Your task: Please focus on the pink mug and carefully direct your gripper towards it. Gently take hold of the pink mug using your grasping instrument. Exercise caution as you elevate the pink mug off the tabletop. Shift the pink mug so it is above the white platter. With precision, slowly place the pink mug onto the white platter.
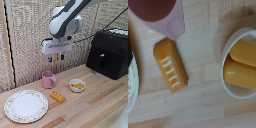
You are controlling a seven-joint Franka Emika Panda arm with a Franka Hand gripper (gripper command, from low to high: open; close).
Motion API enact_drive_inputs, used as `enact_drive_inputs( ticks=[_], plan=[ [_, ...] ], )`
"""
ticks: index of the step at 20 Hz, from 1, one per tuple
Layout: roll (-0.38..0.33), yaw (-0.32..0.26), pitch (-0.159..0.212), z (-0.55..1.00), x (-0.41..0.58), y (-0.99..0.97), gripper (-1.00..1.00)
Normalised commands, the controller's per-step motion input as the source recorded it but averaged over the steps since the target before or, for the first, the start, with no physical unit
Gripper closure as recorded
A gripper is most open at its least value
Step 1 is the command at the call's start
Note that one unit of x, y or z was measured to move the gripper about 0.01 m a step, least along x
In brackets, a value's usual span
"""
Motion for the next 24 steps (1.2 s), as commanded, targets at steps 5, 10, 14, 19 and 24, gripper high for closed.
enact_drive_inputs(
  ticks=[5, 10, 14, 19, 24],
  plan=[
    [-0.034, 0.0, 0.094, -0.35, 0.323, 0.05, -1.0],
    [-0.049, 0.01, 0.07, -0.37, 0.348, 0.06, -1.0],
    [-0.049, 0.032, 0.056, -0.35, 0.334, 0.04, -1.0],
    [-0.048, 0.056, 0.035, -0.33, 0.318, 0.02, -1.0],
    [-0.005, 0.037, 0.011, -0.17, 0.101, 0.0, 1.0]
  ],
)
